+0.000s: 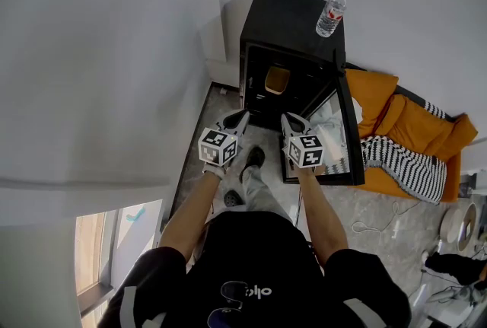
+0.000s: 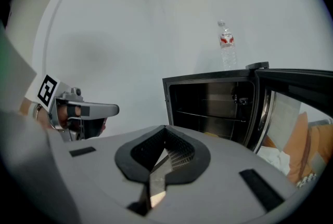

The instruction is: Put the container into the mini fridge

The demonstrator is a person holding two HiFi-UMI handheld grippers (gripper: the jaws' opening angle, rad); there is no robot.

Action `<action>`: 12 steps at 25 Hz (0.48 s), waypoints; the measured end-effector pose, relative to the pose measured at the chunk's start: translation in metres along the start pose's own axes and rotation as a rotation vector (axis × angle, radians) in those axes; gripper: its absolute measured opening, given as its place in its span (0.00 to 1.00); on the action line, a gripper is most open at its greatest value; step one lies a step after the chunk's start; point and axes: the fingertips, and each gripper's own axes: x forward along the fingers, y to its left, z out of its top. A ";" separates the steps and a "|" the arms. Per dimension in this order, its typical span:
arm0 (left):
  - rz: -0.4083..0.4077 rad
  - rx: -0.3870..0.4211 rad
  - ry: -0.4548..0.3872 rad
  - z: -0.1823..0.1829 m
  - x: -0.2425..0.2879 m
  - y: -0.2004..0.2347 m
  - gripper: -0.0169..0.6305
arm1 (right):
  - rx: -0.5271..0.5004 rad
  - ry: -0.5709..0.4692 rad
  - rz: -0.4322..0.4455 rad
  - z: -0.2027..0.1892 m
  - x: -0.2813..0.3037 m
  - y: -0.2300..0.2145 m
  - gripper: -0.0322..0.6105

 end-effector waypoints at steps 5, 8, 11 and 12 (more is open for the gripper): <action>-0.008 0.007 0.000 0.001 0.001 -0.003 0.04 | -0.004 -0.003 0.002 0.001 -0.001 0.001 0.06; -0.008 0.007 -0.001 0.000 0.001 -0.002 0.04 | -0.003 -0.002 0.002 -0.001 -0.001 0.001 0.06; -0.008 0.005 0.000 0.000 0.000 -0.001 0.04 | 0.000 -0.002 0.001 -0.001 -0.001 0.001 0.06; -0.008 0.004 0.001 0.000 0.000 0.000 0.04 | 0.001 -0.001 0.001 -0.002 -0.001 0.001 0.06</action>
